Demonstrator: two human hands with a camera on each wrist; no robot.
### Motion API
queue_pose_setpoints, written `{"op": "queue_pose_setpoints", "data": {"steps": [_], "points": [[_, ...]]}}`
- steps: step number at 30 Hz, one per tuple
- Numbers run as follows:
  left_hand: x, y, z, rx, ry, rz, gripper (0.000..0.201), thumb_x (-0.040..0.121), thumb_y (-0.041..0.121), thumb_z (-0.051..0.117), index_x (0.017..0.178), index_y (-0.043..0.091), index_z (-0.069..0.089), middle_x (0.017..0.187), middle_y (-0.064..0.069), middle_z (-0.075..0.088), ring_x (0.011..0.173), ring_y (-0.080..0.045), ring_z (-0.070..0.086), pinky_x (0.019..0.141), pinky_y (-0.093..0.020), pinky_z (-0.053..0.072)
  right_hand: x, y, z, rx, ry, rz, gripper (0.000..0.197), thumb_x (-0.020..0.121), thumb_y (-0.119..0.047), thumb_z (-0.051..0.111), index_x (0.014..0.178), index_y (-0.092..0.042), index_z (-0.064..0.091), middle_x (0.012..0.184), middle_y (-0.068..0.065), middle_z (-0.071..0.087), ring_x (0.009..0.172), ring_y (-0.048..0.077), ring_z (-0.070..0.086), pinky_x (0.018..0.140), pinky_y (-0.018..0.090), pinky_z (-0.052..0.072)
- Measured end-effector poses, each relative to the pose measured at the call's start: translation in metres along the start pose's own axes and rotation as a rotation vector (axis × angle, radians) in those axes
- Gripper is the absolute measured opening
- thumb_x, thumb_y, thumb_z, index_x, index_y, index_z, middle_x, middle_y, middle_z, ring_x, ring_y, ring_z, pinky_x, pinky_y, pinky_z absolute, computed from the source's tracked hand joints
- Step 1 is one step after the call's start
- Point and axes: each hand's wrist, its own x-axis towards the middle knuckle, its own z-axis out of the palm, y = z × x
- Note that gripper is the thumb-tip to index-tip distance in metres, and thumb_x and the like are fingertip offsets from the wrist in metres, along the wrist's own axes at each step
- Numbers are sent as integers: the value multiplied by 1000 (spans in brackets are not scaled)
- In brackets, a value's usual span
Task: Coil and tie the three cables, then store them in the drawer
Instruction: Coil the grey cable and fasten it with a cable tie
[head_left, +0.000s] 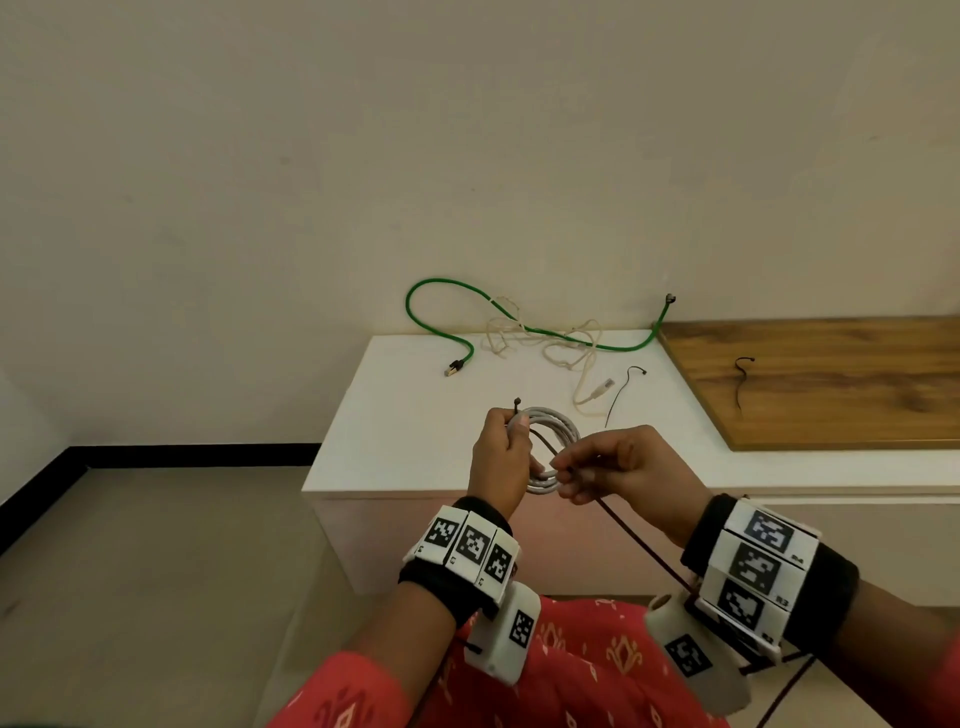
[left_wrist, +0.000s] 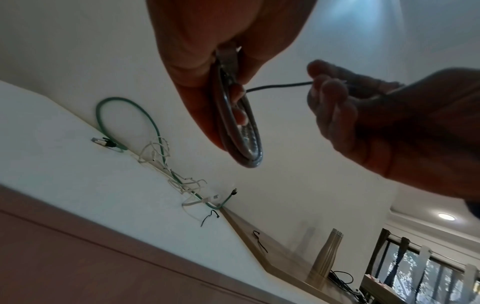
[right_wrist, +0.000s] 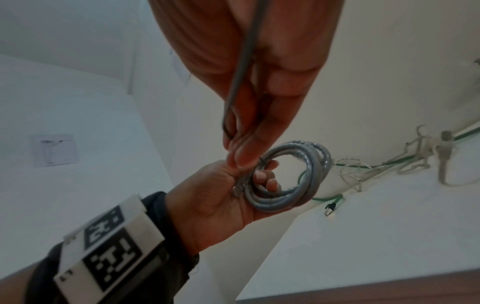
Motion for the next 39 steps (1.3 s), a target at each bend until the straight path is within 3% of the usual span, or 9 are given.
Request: {"op": "queue_pose_setpoints", "data": {"steps": [4,7,8,10,14,18,22,30,39], "points": [[0,0,-4,8,-12,-1,16,98,15,33,86,9,43,62,0,46,35,0,48,42,-14,41,-6,-7,0,-164,-36,-156,29,80,8,60,79,-20,70,72,0,65,62,4,65,61,16,52],[1,-1,-9,0,-1,-9,16,97,14,34,86,9,44,59,-1,46,35,0,48,41,-13,39,-14,-14,0,-321,13,-340,9,77,-34,67,76,-27,72,81,-2,60,77,7,59,68,17,49],[2,-1,-10,8,4,-9,15,97,14,34,87,8,45,58,-1,47,35,0,48,41,-12,38,-17,-16,-1,-345,17,-389,25,75,-49,63,80,-26,71,85,-2,60,83,8,58,72,17,49],[2,0,-12,19,8,-6,16,97,15,35,89,7,46,57,-1,47,36,0,48,41,-10,37,-21,-20,0,-270,-20,-424,35,76,-58,55,80,-27,70,84,-3,62,85,12,60,77,22,50],[0,4,-11,14,-16,31,24,97,12,35,75,15,45,58,-3,46,35,-1,46,43,-13,39,-24,-30,5,-65,-40,-373,12,77,-45,65,73,-34,70,69,2,66,66,13,62,65,20,51],[-6,7,-6,6,-65,50,27,97,14,35,74,22,46,60,-1,45,37,-3,47,54,-31,47,-21,-27,0,106,79,-82,14,82,-13,62,80,-2,70,53,6,56,48,13,50,48,20,42],[-11,11,-3,17,-107,78,24,97,14,34,77,19,47,62,-1,46,41,-7,49,53,-32,49,-17,-24,-5,99,142,66,18,86,-8,57,79,4,68,45,4,53,41,11,47,43,19,39],[-19,22,5,44,-151,144,22,98,13,35,84,13,52,59,1,46,38,-3,49,44,-12,41,-15,-20,-5,136,164,243,21,86,-9,58,69,-3,68,40,0,50,40,12,45,46,22,37],[-24,26,7,105,-178,203,20,98,14,35,84,11,49,60,1,45,40,-1,48,43,-9,36,-15,-24,-5,150,186,258,21,87,-8,56,72,-1,68,40,0,50,36,9,44,45,20,37]]}}
